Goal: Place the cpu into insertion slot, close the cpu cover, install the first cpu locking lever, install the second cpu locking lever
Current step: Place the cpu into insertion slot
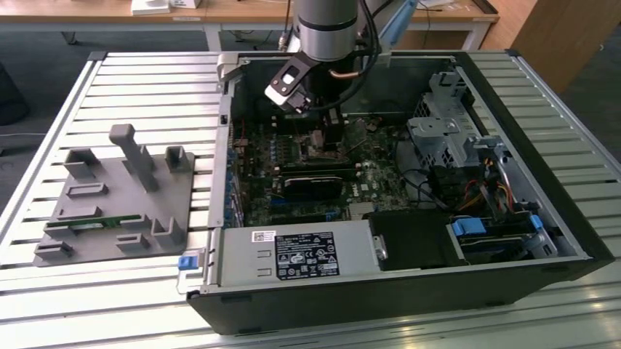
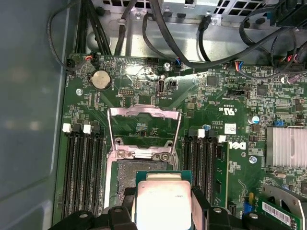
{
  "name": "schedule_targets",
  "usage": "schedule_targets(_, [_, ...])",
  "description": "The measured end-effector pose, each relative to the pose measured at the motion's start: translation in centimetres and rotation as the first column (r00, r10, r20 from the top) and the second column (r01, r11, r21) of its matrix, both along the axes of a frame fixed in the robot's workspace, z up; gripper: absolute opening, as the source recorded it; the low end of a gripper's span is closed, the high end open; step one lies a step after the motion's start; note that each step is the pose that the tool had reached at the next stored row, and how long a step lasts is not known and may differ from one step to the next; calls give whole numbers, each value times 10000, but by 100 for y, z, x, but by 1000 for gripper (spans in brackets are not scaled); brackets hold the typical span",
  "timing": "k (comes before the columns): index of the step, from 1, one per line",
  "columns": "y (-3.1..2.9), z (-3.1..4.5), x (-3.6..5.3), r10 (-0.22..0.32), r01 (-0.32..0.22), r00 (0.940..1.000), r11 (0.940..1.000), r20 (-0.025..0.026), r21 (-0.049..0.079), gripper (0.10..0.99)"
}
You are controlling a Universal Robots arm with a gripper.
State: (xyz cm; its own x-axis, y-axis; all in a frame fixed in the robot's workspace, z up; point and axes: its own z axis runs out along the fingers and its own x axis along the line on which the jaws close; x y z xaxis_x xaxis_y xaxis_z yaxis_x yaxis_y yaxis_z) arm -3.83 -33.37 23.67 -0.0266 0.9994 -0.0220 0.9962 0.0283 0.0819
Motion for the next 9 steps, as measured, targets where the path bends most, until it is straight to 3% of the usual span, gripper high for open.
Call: schedule_targets(9, [0,-22,0,-1,1,10000,10000,0,-3,541])
